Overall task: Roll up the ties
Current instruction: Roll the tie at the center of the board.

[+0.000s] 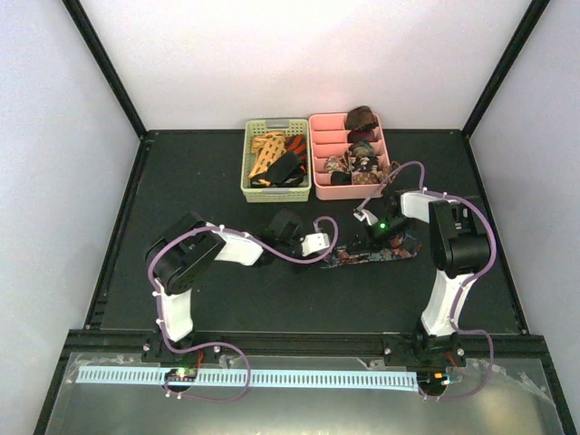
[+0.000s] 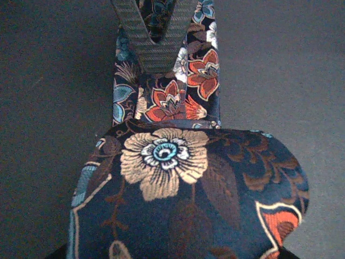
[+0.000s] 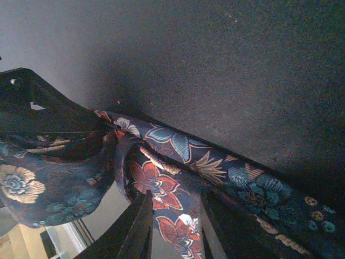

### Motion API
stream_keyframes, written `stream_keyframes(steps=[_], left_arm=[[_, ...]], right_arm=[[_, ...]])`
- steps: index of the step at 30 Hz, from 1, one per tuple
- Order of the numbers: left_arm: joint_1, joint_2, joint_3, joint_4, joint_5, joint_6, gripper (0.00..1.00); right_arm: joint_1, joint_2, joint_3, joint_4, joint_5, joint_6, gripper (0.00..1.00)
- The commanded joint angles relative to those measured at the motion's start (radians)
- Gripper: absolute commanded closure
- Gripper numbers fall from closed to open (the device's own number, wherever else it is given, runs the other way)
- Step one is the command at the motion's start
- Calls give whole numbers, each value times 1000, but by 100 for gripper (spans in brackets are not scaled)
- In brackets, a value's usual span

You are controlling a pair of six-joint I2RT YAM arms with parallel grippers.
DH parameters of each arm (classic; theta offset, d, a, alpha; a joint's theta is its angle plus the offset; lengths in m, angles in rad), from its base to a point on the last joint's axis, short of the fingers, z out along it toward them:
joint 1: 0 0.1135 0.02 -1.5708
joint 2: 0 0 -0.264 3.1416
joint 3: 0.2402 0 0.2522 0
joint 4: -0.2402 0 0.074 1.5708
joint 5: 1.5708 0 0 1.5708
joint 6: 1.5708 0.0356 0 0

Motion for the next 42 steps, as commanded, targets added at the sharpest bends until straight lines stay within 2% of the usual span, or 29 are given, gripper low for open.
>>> stream_keyframes(steps=[1,7,12,15,17,20,23,36,42], left_arm=[[30,-47,-9,-74,-17,-59,62],[45,-44,-5,-42,-21,-113,62],[41,-15,12,-102,-52,-34,63],[31,9,25,-155,-87,-1,63],[24,29,34,-185,-107,7,63],[14,40,37,-207,-129,12,62],[9,42,35,-209,-145,19,62],[-5,55,47,-214,-154,28,62],[-7,53,50,-217,-156,28,61]], right_arm=[[0,13,-16,-1,105,11,72],[7,14,-11,-8,112,4,72],[7,15,-4,-6,111,1,72],[5,-13,16,-8,57,-20,71],[6,-59,10,16,-40,-19,65],[13,-108,-7,71,-186,30,50],[37,-99,0,81,-238,49,45],[136,-39,-28,186,-271,140,48],[145,0,-19,157,-196,121,67]])
